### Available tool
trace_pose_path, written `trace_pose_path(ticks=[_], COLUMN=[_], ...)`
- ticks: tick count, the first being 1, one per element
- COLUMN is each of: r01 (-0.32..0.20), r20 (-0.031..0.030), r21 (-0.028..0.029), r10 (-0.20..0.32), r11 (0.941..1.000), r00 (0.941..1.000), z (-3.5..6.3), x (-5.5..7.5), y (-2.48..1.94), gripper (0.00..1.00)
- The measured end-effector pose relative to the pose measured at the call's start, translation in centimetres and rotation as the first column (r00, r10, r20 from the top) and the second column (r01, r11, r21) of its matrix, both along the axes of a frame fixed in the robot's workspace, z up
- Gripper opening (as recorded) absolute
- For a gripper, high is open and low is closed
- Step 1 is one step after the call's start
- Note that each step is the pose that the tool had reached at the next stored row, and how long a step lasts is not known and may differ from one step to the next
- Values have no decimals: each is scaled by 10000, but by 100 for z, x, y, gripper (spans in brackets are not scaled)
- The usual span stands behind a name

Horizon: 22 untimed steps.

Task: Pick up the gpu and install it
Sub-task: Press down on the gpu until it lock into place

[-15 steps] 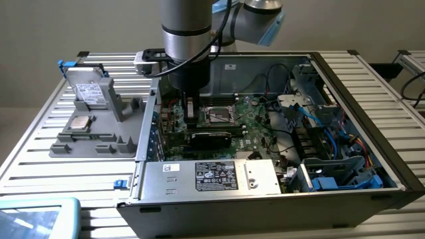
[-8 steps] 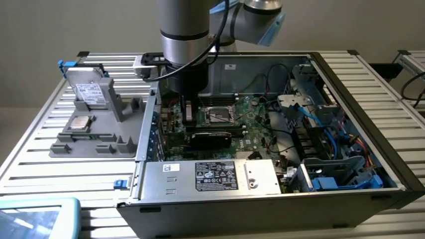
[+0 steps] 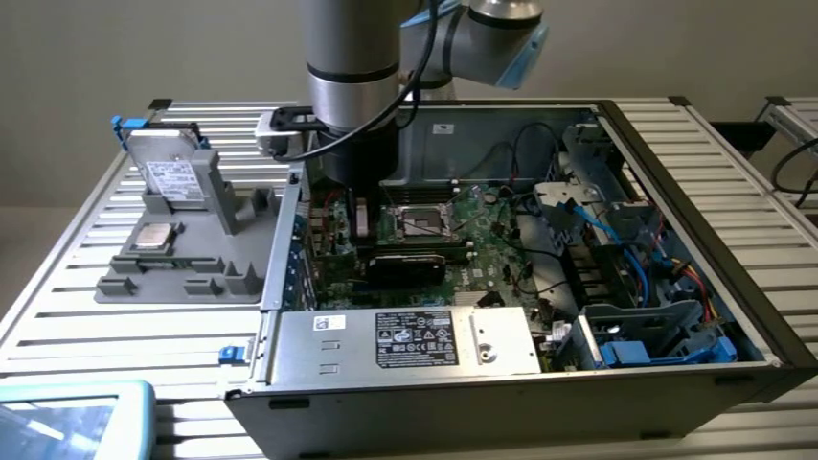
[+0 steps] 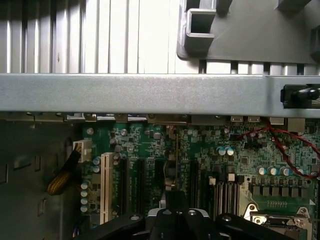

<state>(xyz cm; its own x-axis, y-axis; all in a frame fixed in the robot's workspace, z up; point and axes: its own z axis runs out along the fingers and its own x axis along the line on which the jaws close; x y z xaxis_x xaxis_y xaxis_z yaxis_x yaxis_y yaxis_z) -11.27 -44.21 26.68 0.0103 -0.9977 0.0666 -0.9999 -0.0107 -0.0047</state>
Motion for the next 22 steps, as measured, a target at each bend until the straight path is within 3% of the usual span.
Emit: trace_pose_path(ticks=[6,10,12,18,22], r01=[2,1,2,0,1], r20=[14,18,2,-144,-208], r21=[-18,-17,-18,-15,24], r10=[-1,-1,-2,0,0], r11=[10000,10000,10000,10000,10000], r00=[10000,10000,10000,9999,9998], z=[-22,107,125,128,126], x=[-6,24,88,262,390], y=[1,-2,-16,-60,-74], gripper=[11,11,11,11,11])
